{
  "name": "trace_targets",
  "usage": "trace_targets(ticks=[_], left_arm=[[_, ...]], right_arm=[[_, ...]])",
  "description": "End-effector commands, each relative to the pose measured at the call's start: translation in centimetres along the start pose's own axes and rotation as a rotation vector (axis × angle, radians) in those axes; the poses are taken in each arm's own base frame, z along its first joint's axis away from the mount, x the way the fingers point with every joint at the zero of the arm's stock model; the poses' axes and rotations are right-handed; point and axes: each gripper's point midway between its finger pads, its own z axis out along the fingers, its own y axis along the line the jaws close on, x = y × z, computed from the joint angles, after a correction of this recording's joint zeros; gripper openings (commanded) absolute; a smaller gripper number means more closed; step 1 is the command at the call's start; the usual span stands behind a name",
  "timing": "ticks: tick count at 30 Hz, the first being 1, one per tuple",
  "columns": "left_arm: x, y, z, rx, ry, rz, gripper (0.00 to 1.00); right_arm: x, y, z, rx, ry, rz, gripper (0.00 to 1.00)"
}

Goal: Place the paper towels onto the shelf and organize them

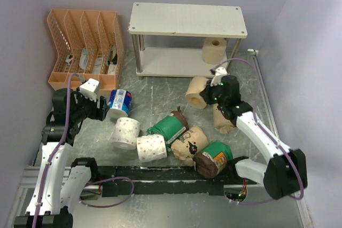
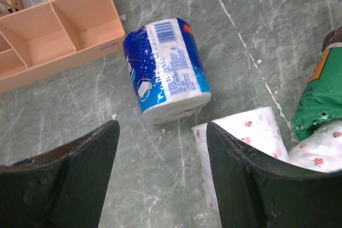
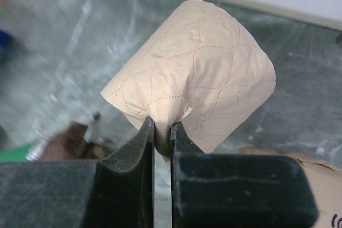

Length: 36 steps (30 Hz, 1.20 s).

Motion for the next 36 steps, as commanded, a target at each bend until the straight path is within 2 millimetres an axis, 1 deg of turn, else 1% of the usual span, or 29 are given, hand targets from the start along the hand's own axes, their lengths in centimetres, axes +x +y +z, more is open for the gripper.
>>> trace_targets(ticks=[1, 3, 4, 8, 12, 14, 15, 18, 20, 25, 27, 31, 36], left_arm=[[-0.2, 0.1, 0.1, -0.003, -0.011, 0.010, 0.77], [-0.2, 0.1, 0.1, -0.004, -0.010, 0.008, 0.77], [-0.1, 0.1, 0.2, -0.004, -0.006, 0.007, 0.77], [-0.1, 0.2, 0.2, -0.005, -0.002, 0.005, 0.77], [0.0, 0.3, 0.3, -0.009, 0.003, 0.000, 0.77], [0.1, 0.4, 0.4, -0.011, 0.006, -0.002, 0.76], [0.1, 0.4, 0.4, -0.012, 0.007, -0.003, 0.76], [0.2, 0.4, 0.5, -0.012, 0.012, -0.006, 0.76], [0.2, 0.5, 0.5, -0.013, 0.015, -0.008, 0.76], [0.3, 0.6, 0.7, -0.017, 0.022, -0.013, 0.75], [0.3, 0.6, 0.7, -0.018, 0.024, -0.014, 0.75], [0.3, 0.7, 0.8, -0.019, 0.027, -0.016, 0.75], [0.4, 0.7, 0.8, -0.020, 0.030, -0.017, 0.76]], right_arm=[[-8.1, 1.4, -2.7, -0.137, -0.371, 0.271, 0.00], [-9.6, 1.8, -3.4, -0.206, -0.451, 0.389, 0.00], [-11.0, 2.3, -4.0, -0.265, -0.510, 0.467, 0.00], [-13.6, 3.3, -5.1, -0.445, -0.651, 0.731, 0.00], [-15.5, 3.4, -5.7, -0.636, -0.763, 0.960, 0.00], [-16.1, 3.1, -5.3, -0.721, -0.798, 1.062, 0.00], [-15.8, 2.6, -4.4, -0.738, -0.806, 1.135, 0.00], [-15.5, 1.5, -3.4, -0.778, -0.881, 1.321, 0.00], [-15.3, 1.5, -2.5, -0.782, -0.912, 1.399, 0.00], [-15.1, 0.9, 0.2, -0.696, -0.976, 1.529, 0.00], [-15.1, 0.6, 1.2, -0.651, -0.997, 1.553, 0.00], [-14.8, -0.9, 3.1, -0.549, -1.032, 1.606, 0.00], [-13.9, -2.6, 6.0, -0.412, -1.011, 1.677, 0.00]])
